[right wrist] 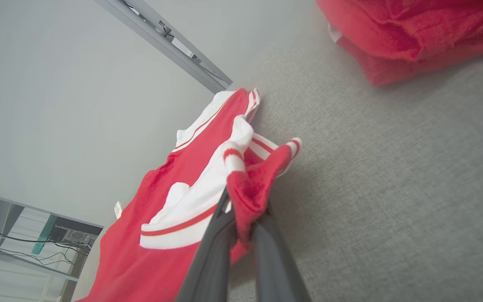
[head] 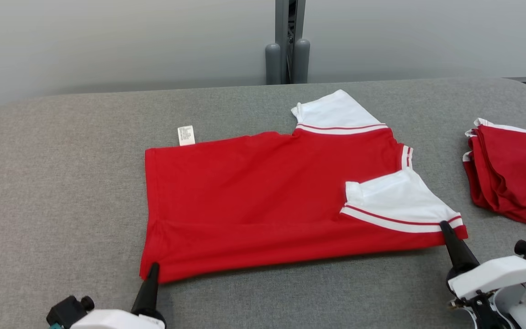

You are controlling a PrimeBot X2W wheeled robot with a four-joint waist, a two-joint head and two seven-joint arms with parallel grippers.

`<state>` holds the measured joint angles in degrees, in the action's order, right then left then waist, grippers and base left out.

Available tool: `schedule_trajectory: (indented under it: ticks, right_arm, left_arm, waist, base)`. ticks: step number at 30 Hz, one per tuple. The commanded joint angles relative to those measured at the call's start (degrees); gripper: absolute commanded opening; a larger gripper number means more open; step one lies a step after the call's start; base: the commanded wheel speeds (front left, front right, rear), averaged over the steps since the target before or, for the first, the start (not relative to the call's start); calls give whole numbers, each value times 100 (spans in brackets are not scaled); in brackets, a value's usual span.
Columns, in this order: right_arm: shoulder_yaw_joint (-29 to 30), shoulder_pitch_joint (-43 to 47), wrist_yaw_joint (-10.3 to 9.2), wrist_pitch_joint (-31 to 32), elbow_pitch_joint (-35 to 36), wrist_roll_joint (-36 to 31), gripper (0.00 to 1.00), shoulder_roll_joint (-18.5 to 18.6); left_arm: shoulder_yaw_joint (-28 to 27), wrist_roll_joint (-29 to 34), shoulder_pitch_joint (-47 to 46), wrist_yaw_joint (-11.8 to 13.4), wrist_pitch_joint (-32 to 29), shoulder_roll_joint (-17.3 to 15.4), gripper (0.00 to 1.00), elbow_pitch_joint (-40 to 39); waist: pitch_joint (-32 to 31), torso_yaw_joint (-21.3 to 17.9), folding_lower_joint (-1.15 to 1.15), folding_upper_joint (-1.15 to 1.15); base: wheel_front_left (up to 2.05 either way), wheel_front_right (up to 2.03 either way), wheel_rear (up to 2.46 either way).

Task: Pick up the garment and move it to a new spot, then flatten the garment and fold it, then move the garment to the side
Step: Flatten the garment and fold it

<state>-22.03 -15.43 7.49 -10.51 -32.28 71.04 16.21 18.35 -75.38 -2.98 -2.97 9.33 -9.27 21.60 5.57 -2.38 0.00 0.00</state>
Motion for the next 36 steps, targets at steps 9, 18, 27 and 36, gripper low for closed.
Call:
schedule_trajectory:
  ticks: [9, 18, 27, 36]
  right_arm:
    - [133, 1210, 0, 72, 738, 86, 0, 466]
    - [202, 1421, 0, 26, 686, -174, 0, 234]
    - [437, 1590, 0, -5, 640, -272, 100, 221]
    - [984, 1781, 0, -87, 1146, -658, 100, 581]
  left_arm:
    - [203, 52, 1066, 222, -52, -153, 0, -934]
    - [268, 257, 1303, 547, 63, -206, 0, -1027]
    - [238, 263, 1309, 744, -53, -322, 100, -981]
    - [151, 965, 915, 1052, 90, -1009, 100, -1237]
  waist:
    - [-121, 87, 0, 0]
    - [-149, 15, 0, 0]
    - [-130, -43, 0, 0]
    - [-115, -88, 0, 0]
  base:
    - [0, 0, 0]
    - [0, 0, 0]
    - [0, 0, 0]
    - [0, 0, 0]
